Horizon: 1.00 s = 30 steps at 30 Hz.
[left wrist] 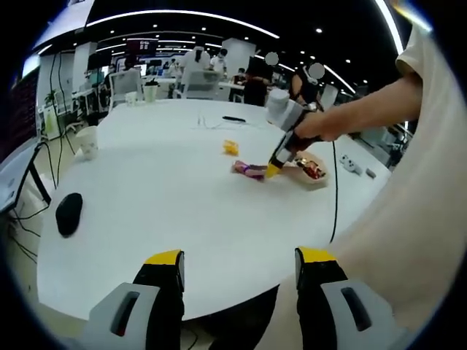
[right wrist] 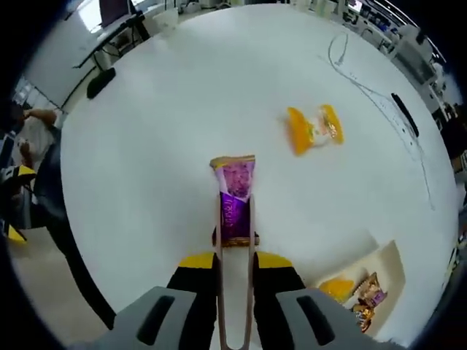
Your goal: Place the target food into the container with the food tongs after gripping and lifting it, then release it inside without dropping or visibly crushing the food.
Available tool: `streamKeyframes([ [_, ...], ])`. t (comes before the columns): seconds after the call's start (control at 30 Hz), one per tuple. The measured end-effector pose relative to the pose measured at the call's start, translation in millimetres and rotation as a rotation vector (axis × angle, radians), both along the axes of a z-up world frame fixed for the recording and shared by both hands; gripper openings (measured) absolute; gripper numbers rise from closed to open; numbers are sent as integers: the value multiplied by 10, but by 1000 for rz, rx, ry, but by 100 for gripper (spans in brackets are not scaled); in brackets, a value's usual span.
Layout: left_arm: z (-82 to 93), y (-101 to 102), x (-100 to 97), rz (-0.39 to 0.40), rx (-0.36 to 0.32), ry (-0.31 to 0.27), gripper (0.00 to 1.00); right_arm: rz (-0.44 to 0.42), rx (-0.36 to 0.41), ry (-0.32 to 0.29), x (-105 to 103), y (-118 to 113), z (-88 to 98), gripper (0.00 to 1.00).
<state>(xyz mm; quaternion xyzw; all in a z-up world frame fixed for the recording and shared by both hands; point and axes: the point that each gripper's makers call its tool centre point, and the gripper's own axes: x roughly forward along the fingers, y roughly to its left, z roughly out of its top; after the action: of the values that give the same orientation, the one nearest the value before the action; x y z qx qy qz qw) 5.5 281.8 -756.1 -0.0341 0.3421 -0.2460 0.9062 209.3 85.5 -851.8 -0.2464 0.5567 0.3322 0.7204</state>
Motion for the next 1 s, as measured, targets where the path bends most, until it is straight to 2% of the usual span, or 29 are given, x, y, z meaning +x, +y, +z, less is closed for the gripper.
streamKeyframes([
  [0.1,5,-2,-5,0,1,-1,61,-14,39,-18,75,21,29,16],
  [0.27,3,-11,-19,-6,3,0,61,-38,83,-21,59,42,78,16],
  [0.43,-12,-59,-12,-20,1,0,61,-56,134,-101,46,73,321,16],
  [0.57,-18,-173,6,-47,-8,-3,61,-66,157,-111,8,32,393,16],
  [0.6,-16,-217,13,-60,-10,-4,61,-71,159,-114,-67,29,431,16],
  [0.7,-7,-305,39,-83,-15,-10,61,-91,175,-112,-40,-50,434,16],
  [1.0,45,-524,100,-168,-11,-32,61,-163,202,-163,-52,-418,664,16],
])
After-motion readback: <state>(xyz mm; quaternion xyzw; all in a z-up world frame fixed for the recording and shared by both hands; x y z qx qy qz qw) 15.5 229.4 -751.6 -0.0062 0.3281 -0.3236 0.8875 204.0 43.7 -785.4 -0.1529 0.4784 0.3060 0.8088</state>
